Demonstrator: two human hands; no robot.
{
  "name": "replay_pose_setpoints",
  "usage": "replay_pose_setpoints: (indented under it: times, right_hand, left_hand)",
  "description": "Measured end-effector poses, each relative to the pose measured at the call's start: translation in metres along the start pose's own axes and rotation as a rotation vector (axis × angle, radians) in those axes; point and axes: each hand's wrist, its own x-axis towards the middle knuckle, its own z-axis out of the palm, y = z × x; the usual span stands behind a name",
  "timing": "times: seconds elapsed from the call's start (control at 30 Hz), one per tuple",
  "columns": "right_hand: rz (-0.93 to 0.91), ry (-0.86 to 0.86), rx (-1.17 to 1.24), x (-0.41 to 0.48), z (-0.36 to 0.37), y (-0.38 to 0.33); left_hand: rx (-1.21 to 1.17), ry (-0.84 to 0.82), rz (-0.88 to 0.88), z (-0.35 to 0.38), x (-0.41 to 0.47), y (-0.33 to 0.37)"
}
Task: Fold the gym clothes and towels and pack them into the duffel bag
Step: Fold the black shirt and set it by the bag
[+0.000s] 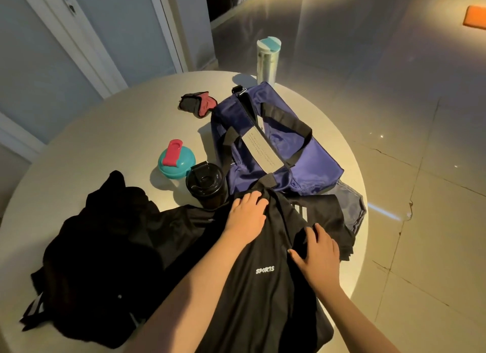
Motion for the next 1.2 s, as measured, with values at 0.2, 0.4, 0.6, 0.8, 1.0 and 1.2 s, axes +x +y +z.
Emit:
replay_pose_setpoints:
  times: [0.2,0.4,0.6,0.8,1.0,1.2]
  right_hand:
    - [-0.019,0.099,-0.006,-0.002,0.007,0.007]
    - [0.239,0.143,0.437,0.007,-0.025,0.016]
    - [0.268,0.196,0.763,0.013,-0.086,0.003]
    - [-0.001,-0.066,0.816,0.002,-0.084,-0.034]
    - [-0.099,-0.522,0.718,-0.009,-0.060,-0.057]
    - [-0.032,-0.307,0.615,-0.006,-0.056,-0.044]
  left_hand:
    - [-0.020,-0.062,0.031,-0.003,0.002,-0.008]
    - [0.036,-0.023,0.036,-0.002,0.001,-0.005]
    - [0.068,0.013,0.015,-0.004,0.003,0.002]
    - [-0.463,-0.213,-0.256,-0.015,0.018,-0.003]
    - [-0.689,-0.244,-0.358,-0.023,0.016,0.006]
    - [-0.512,-0.189,-0.293,-0.011,0.009,0.008]
